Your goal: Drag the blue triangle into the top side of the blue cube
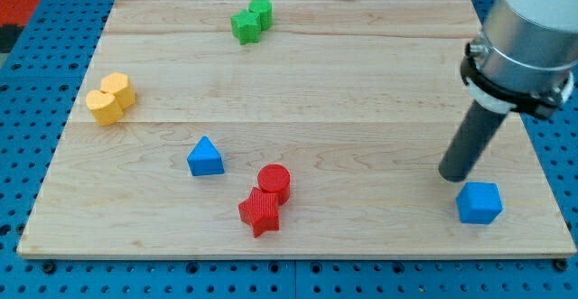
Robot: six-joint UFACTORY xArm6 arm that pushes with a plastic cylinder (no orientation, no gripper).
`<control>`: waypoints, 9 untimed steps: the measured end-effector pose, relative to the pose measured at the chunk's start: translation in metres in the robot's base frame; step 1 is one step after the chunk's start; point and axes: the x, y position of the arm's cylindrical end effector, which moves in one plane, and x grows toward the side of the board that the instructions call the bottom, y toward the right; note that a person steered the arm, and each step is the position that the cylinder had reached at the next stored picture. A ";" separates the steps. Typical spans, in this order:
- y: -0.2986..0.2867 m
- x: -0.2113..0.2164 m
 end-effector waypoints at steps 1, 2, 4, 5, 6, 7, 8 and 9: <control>-0.073 -0.038; -0.166 -0.064; -0.364 -0.051; -0.366 -0.010; -0.320 -0.010; -0.242 -0.016; -0.177 -0.027; -0.135 -0.026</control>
